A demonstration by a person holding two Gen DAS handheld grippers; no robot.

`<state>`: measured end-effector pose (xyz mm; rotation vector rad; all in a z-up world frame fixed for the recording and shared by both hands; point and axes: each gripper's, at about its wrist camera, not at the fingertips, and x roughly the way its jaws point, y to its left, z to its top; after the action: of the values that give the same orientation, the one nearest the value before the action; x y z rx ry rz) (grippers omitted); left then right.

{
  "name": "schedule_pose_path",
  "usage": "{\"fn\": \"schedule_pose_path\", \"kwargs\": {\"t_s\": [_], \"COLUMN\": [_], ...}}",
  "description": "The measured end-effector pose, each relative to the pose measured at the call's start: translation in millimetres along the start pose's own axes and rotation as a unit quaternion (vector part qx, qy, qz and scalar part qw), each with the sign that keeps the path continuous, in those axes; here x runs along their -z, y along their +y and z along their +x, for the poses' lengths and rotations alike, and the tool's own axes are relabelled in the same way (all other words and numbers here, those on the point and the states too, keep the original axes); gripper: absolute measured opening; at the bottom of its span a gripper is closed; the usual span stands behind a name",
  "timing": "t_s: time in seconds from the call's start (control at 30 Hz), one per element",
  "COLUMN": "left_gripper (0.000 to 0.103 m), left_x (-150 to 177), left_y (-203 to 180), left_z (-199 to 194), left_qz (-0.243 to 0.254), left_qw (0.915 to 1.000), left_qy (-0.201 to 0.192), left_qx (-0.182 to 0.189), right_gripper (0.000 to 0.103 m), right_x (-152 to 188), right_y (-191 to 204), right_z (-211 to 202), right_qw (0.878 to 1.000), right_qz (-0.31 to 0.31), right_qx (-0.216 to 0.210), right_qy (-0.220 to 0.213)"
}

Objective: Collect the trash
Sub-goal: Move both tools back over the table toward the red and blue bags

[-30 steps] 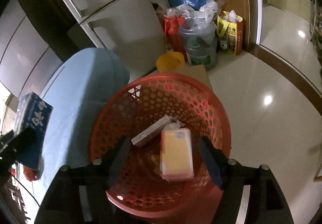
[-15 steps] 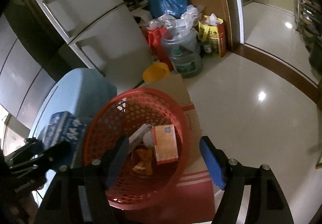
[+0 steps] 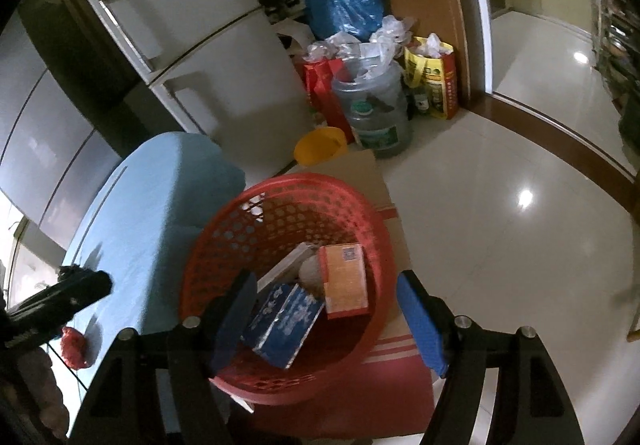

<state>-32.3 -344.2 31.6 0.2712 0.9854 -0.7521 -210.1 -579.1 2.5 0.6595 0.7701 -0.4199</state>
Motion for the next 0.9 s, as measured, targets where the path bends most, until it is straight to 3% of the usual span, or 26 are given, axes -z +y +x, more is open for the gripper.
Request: {"fn": "schedule_pose_path", "kwargs": {"t_s": [0.2, 0.43, 0.67, 0.9], "left_gripper": [0.074, 0.074, 0.074, 0.074], "left_x": [30.0, 68.5, 114.0, 165.4], "left_y": [40.8, 96.1, 168.0, 234.7], "left_z": [-39.6, -85.4, -122.7, -145.5], "left_qz": [-0.035, -0.084, -0.166, -0.247], "left_qw": [0.9988, 0.9913, 0.9699, 0.9407], "left_qy": [-0.034, -0.077, -0.105, -0.107], "left_qx": [-0.003, -0.067, -0.144, -0.206], "right_gripper": [0.076, 0.076, 0.076, 0.076], "right_x": [6.6, 23.9, 57.5, 79.9], "right_y": [32.2, 108.0, 197.3, 266.1], "right_z": [3.5, 7.6, 9.8, 9.8], "right_qw": [0.999, 0.993, 0.976, 0.956], "right_qz": [-0.03, -0.099, -0.188, -0.255], "right_qx": [-0.016, -0.054, -0.1, -0.134], "right_qy": [0.01, 0.024, 0.045, 0.056]}}
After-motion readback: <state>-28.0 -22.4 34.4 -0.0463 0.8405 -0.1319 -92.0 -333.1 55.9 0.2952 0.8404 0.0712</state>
